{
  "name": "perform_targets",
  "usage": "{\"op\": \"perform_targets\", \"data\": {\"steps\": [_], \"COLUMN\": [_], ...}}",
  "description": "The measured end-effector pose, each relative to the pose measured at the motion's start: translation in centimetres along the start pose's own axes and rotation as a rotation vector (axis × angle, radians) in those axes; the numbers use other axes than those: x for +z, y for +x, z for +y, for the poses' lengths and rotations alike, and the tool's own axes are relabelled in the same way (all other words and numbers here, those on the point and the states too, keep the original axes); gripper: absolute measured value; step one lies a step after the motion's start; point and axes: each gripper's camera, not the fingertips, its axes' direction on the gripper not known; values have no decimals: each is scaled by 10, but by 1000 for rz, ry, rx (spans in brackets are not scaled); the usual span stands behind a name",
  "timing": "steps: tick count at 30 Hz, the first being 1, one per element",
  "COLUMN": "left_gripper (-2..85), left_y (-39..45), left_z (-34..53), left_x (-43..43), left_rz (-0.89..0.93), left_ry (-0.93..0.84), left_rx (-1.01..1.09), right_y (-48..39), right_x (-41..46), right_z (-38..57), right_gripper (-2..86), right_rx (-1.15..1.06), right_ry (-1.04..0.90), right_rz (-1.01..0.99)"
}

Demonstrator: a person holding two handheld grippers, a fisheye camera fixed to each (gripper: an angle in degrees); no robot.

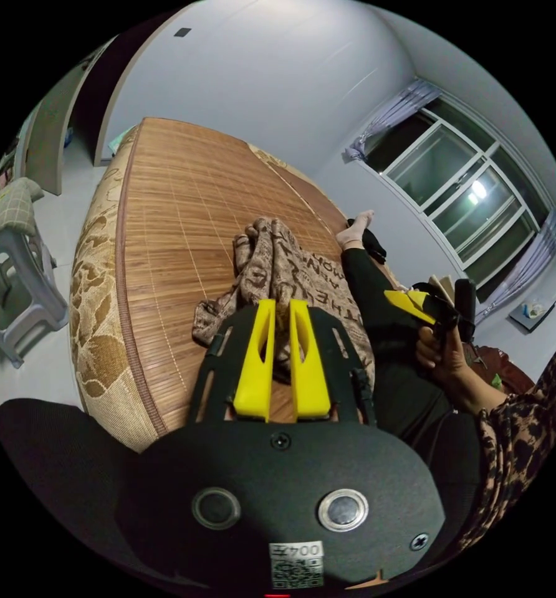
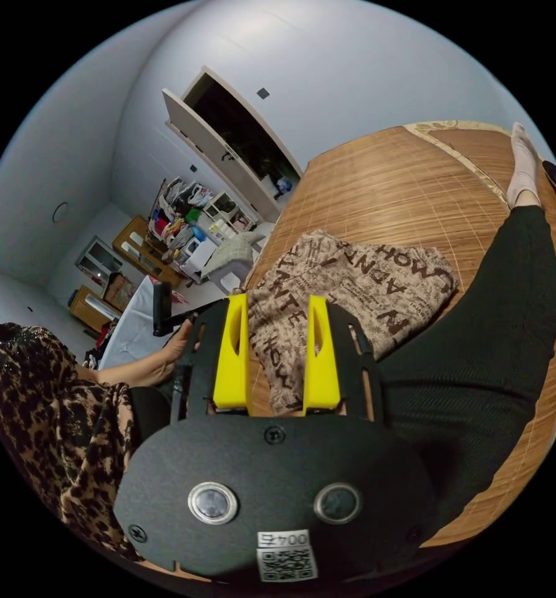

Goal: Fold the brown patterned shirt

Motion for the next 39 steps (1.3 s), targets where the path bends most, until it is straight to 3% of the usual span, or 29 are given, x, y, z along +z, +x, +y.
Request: {"op": "perform_targets", "data": {"steps": [3,7,11,13,18,25,32,37,39], "left_gripper": [33,27,20,16,11,10,14,27,35], "left_y": [17,77,158,172,160,141,136,127,124], "left_z": [-1,-10,0,12,32,37,35,28,24], "left_x": [-4,-8,29,54,79,84,87,81,77], "left_rz": [63,292,447,452,431,479,478,482,480], "left_ry": [5,-9,-222,-329,-419,-412,-399,-352,-321], "left_rx": [61,246,519,557,534,444,417,370,352], "right_y": [12,31,43,45,28,6,57,82,96], "right_x": [-2,-22,-51,-54,-35,68,146,67,18], "right_z": [-5,-10,-18,-27,-71,-158,-171,-196,-204], "right_gripper": [134,121,115,117,128,184,158,43,39], "right_rx": [21,78,125,127,26,-160,-211,-87,-14], "right_ry": [25,117,223,212,95,-273,-614,-442,-344], "right_rz": [-23,-46,-30,-1,64,422,712,592,481]}}
